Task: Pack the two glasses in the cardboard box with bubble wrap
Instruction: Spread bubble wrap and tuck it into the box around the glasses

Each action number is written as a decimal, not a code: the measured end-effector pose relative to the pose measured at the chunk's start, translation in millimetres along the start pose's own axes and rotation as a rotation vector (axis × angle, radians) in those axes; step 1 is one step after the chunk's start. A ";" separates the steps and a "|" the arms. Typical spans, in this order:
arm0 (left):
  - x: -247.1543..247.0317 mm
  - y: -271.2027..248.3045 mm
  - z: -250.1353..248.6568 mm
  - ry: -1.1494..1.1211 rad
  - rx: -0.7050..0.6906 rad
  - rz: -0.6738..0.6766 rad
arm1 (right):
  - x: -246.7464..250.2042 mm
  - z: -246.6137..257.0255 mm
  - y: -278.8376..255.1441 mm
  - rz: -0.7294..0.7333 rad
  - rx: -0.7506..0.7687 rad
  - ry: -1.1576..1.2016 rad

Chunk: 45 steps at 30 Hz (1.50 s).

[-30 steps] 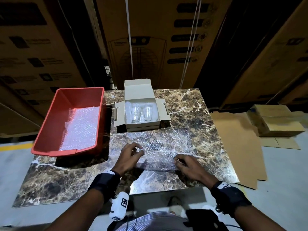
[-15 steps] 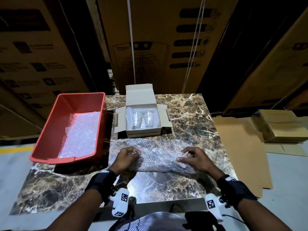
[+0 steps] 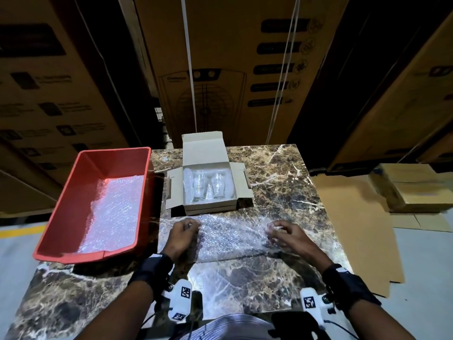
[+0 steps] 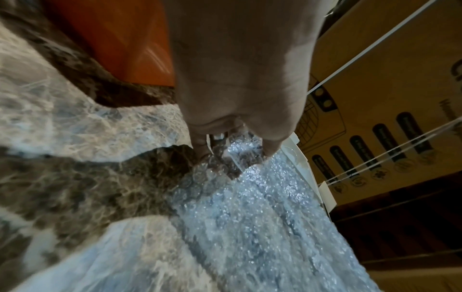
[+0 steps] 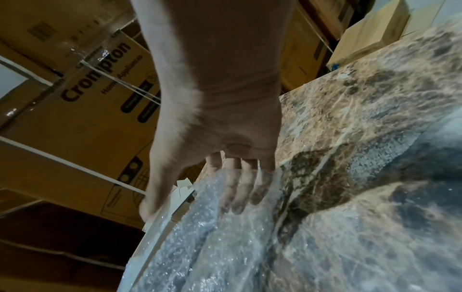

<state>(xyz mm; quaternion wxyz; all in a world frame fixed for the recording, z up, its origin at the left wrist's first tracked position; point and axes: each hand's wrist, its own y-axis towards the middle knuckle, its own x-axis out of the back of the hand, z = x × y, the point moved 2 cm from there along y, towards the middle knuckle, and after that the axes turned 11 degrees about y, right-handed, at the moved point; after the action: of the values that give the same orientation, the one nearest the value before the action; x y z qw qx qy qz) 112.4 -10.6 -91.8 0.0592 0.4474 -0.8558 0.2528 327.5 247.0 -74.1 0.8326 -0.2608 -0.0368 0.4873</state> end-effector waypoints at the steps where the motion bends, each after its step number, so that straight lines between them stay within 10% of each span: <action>1: 0.0 0.3 -1.2 -0.014 -0.001 -0.004 | 1.3 -1.7 3.1 -0.011 0.014 0.031; 18: 1.0 4.6 7.3 0.068 0.185 0.186 | 40.9 -47.2 36.7 -0.455 0.154 0.004; 45: 15.0 -0.6 22.5 0.261 0.028 0.173 | 11.8 -58.1 23.8 -0.638 0.107 -0.320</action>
<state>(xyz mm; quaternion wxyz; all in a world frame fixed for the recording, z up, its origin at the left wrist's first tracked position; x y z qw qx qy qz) 106.9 -32.8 -106.1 0.1415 0.3360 -0.8726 0.3250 333.1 242.9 -137.6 0.9390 -0.1126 -0.2206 0.2388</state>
